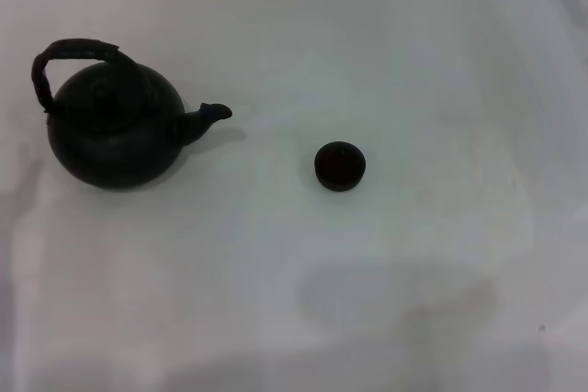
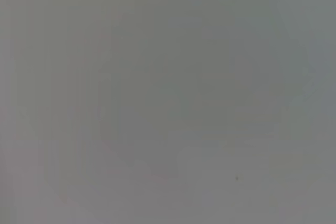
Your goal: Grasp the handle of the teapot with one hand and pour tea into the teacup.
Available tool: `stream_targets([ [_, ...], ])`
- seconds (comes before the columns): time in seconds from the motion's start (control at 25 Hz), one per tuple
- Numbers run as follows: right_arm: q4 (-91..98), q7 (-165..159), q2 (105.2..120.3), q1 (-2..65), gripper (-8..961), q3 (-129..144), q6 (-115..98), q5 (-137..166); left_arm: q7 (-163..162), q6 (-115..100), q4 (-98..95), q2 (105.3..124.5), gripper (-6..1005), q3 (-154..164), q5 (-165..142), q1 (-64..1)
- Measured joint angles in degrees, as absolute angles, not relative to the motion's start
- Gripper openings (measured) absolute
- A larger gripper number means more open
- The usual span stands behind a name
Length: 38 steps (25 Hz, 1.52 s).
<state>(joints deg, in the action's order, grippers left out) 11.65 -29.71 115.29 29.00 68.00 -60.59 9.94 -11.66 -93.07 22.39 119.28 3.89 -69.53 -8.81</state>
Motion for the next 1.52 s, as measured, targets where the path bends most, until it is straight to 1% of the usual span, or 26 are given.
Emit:
stream_targets([
  [0.4,11.23,-29.17,115.52,29.59,856,70.18,-59.24,10.36,-21.0,-88.22,16.22,119.15,893,3.87,-62.44,-8.78],
  [0.56,10.85,-29.05,115.84,31.0,856,70.58,-55.25,10.34,-22.11,-85.72,13.92,119.09,892,3.87,-62.07,-10.05],
  [0.84,10.06,-28.99,116.1,31.97,856,74.44,-54.81,10.28,-23.36,-82.91,13.04,119.09,893,3.87,-60.65,-13.1],
  [1.52,8.96,-26.77,116.03,30.61,856,75.1,-55.23,10.39,-23.01,-82.55,12.69,119.09,892,3.86,-60.77,-14.93],
])
